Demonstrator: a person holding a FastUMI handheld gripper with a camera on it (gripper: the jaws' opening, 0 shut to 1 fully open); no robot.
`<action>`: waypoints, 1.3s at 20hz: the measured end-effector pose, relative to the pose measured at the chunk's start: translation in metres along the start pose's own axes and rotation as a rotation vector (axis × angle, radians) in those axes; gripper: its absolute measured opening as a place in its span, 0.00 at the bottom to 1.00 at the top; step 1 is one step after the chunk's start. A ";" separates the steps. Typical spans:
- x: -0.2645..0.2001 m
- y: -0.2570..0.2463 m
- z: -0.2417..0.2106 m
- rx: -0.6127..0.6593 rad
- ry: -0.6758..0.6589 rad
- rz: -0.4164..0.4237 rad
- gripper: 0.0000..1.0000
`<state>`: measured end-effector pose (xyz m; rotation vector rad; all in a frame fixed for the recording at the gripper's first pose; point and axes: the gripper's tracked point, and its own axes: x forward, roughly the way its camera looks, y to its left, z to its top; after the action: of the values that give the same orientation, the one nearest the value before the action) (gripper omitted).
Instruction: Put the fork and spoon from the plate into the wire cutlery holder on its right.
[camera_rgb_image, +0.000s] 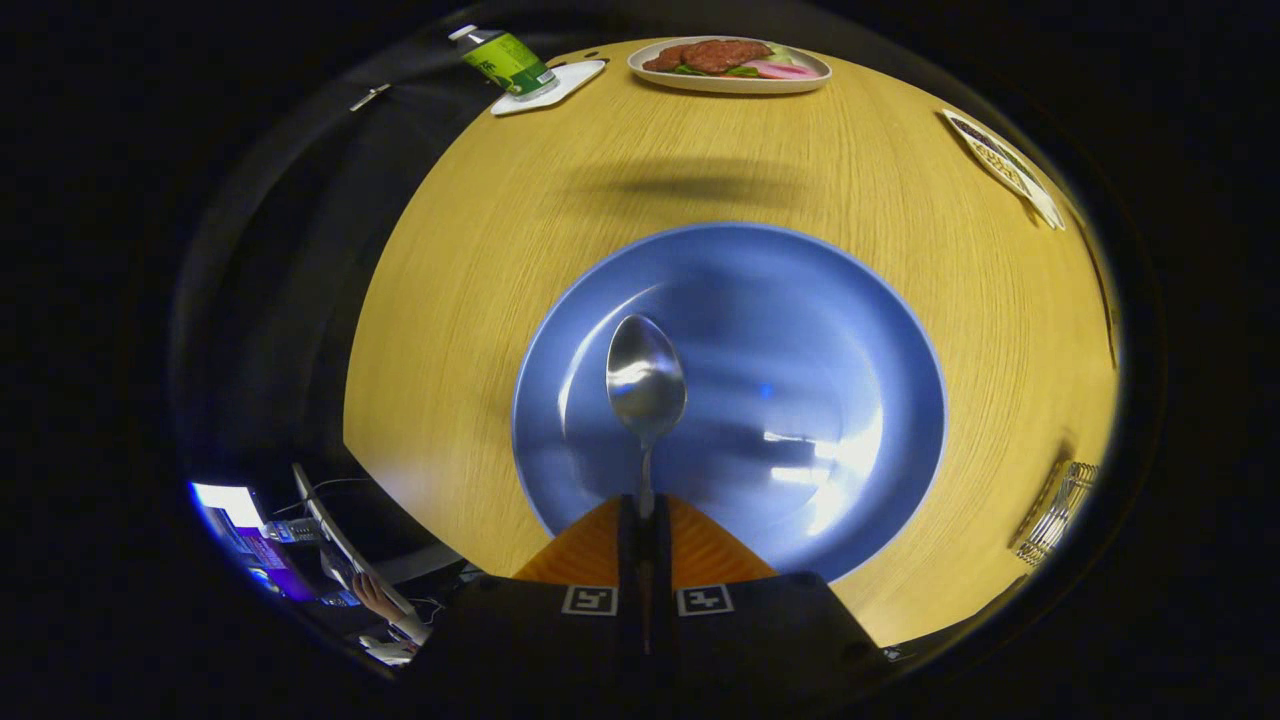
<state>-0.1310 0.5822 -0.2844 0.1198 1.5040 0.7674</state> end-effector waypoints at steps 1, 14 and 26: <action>-0.007 0.000 0.001 0.006 -0.008 0.021 0.07; -0.205 -0.119 -0.033 0.025 -0.126 0.107 0.07; -0.259 -0.296 -0.105 0.091 0.346 -0.132 0.07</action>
<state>-0.0851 0.1814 -0.2306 -0.0470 1.8562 0.6349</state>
